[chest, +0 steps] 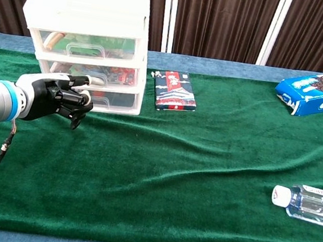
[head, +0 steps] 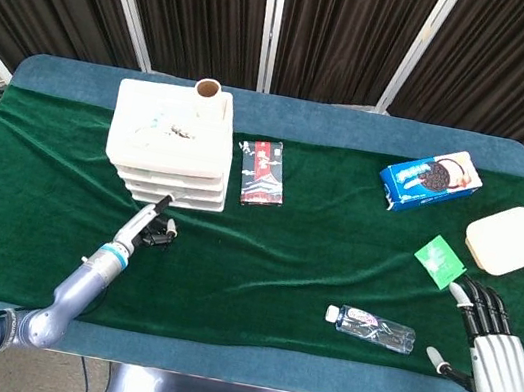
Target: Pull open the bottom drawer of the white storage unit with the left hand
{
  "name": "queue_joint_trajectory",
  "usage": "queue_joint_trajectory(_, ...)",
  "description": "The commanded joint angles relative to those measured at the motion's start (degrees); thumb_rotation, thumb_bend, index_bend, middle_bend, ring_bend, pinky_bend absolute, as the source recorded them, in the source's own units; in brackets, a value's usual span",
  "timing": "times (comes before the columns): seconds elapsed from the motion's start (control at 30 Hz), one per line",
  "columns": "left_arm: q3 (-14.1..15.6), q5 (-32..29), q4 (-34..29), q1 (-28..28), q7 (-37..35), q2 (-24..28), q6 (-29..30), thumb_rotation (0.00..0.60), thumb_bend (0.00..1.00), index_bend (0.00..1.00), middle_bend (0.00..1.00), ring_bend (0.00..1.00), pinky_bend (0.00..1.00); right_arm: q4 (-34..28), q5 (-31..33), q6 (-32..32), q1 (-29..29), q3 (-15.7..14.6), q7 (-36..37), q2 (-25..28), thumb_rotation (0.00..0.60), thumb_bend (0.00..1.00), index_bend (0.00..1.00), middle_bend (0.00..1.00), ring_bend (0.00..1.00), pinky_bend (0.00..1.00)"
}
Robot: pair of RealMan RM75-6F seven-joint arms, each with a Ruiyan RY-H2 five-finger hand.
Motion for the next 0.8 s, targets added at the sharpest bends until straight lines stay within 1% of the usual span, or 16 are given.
queue_joint_trajectory(0.03,-0.5,0.42,0.15,0.1,-1.23,0.12,-0.94,0.6,1.0,0.03,0.83,0.71,0.66,0.01,0.04,-0.04,0.01,0.02,0.01,-0.01,0.6,0.08,0.0,0.0,0.0,0.0)
queue_joint_trajectory(0.23,-1.28,1.46,0.6,0.14,-3.77,0.48,-3.11,0.6,1.0,0.04,0.83,0.71,0.66,0.02,-0.01,-0.12,0.02,-0.03,-0.06,-0.05,0.6,0.08,0.0,0.0,0.0,0.0)
queue_joint_trajectory(0.37,-1.64,2.04,1.06,0.15,-5.45,0.62,-4.66,0.6,1.0,0.06,0.83,0.71,0.66,-0.02,-0.02,-0.24,0.06,-0.06,-0.19,-0.08,0.6,0.08,0.0,0.0,0.0,0.0)
queue_joint_trajectory(0.8,-1.43,4.06,1.59,0.82,-7.69,0.64,-5.61,0.6,1.0,0.15,0.83,0.71,0.66,-0.03,-0.04,-0.38,0.11,-0.07,-0.45,-0.21,0.6,0.08,0.0,0.0,0.0,0.0)
